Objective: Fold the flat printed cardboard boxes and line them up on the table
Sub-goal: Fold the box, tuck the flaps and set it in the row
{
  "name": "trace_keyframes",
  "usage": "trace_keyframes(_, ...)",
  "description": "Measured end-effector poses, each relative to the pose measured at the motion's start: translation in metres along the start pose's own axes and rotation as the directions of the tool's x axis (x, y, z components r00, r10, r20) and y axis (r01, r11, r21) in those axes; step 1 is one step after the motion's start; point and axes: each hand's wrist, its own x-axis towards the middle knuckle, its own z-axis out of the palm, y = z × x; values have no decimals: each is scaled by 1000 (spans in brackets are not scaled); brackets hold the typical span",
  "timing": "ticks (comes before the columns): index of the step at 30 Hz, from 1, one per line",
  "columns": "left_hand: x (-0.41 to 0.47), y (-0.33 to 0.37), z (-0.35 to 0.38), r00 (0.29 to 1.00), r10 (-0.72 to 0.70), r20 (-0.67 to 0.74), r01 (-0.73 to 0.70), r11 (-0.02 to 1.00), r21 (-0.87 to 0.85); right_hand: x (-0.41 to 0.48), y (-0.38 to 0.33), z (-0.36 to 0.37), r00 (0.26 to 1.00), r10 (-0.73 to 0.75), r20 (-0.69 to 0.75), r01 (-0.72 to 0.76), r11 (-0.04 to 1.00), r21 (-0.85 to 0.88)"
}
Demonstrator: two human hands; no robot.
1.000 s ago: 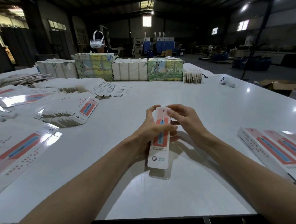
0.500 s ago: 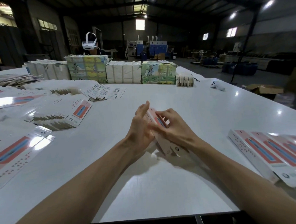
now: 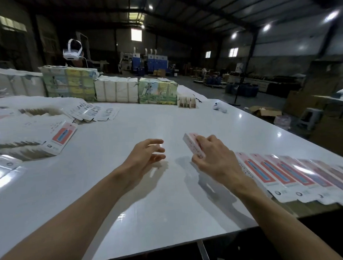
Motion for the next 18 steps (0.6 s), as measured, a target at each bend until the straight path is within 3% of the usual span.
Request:
trace_keyframes(6, 3, -1, -1, 993, 44, 108, -51, 997, 65, -40, 50, -4, 973, 219, 68, -174, 900, -400)
trace_keyframes(18, 2, -4, -1, 989, 62, 137, -74, 994, 83, -54, 80, -25, 951, 305, 55, -247, 854, -457)
